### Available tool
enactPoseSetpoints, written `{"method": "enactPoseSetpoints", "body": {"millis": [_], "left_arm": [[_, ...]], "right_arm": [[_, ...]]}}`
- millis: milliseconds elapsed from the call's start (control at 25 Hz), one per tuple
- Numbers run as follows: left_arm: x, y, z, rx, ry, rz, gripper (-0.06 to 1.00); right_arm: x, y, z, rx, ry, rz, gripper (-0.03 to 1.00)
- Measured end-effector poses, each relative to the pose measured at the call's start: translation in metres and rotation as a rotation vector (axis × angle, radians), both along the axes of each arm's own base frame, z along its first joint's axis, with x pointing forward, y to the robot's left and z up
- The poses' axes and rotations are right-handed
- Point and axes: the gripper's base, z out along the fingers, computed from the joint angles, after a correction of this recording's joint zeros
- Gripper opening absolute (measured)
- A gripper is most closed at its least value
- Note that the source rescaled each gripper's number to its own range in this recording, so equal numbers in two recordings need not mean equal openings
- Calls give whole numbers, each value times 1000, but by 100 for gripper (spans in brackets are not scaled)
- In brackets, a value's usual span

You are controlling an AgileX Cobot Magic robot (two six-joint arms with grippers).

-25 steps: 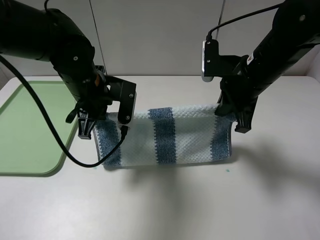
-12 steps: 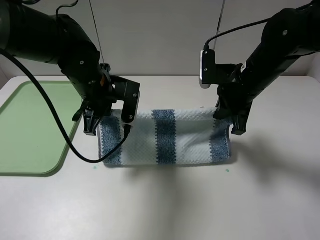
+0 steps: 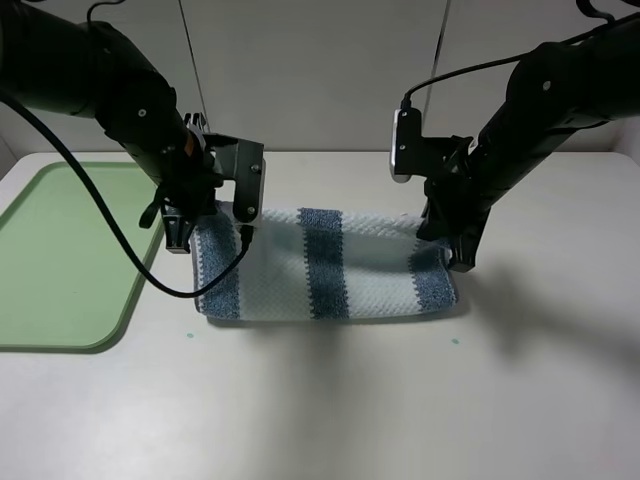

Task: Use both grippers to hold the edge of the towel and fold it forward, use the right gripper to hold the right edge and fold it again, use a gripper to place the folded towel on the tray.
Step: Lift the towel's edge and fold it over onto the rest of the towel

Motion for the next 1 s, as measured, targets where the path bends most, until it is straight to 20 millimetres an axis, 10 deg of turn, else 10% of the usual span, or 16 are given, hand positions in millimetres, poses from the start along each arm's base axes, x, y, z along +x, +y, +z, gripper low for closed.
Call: {"method": "enactPoseSetpoints", "body": {"millis": [1000], "left_arm": [[7,-3,-26,7,37,-8,0]], "right_arm": [[3,1,1,12,-37,-6,0]]}}
